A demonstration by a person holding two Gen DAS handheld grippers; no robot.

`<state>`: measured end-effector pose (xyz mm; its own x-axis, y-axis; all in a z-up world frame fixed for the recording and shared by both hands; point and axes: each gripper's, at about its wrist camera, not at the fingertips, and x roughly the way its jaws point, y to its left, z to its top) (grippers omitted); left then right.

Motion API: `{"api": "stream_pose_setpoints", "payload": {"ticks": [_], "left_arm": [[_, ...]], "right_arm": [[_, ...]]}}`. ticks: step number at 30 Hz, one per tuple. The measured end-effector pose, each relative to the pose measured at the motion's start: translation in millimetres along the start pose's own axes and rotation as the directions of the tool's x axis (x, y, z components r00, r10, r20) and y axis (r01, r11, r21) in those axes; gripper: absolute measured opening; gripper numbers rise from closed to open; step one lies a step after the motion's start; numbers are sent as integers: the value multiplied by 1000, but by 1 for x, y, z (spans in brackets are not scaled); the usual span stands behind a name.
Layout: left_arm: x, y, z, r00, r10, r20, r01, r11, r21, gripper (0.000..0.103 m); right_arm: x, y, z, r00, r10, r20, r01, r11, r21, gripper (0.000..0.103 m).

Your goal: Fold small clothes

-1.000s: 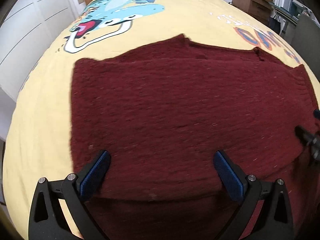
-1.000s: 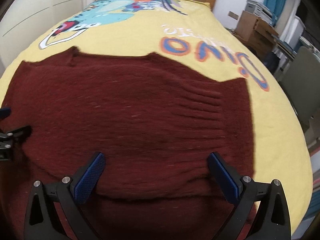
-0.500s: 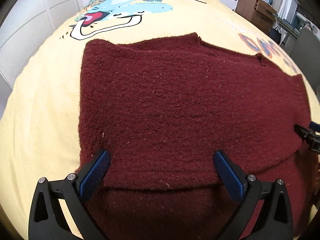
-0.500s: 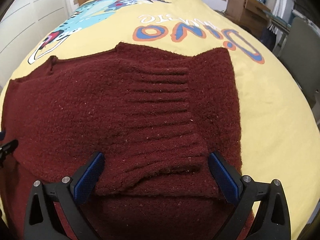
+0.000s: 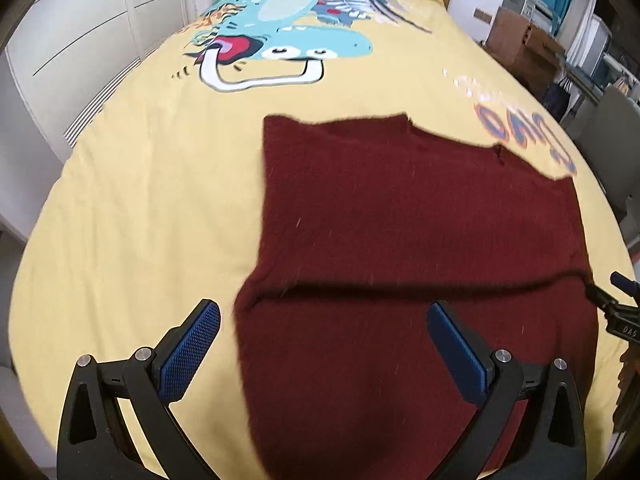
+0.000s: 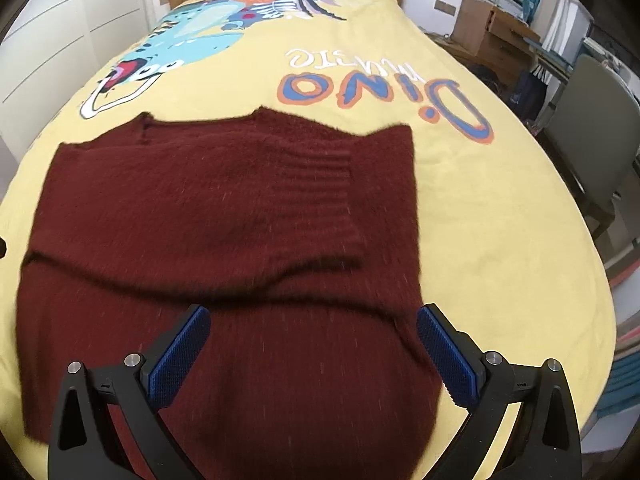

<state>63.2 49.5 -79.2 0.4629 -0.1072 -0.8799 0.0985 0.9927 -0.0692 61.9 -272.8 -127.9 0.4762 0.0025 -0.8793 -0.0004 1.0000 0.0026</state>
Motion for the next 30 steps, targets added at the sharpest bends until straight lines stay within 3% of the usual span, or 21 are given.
{"api": "stream_pose_setpoints", "payload": {"ticks": [5,16,25,30], "left_arm": [[-13,4,-29,998,-35,-58,35,999,2,102],[-20,32,-86,982,2,-191,-5,1000,-18,102],[-9,44,-111,962,-1,-273,-11,999,-41,102],[1,35,-117,951,-43,-307,37,999,-28,102]], "right_arm": [[-11,-10,-35,998,-22,-63,22,1000,-3,103],[-36,-38,-80,992,-11,-126,17,999,51,103],[-39,-52,-112,984,20,-178,1,994,113,103],[-32,-56,-127,973,24,-228,4,992,123,103]]}}
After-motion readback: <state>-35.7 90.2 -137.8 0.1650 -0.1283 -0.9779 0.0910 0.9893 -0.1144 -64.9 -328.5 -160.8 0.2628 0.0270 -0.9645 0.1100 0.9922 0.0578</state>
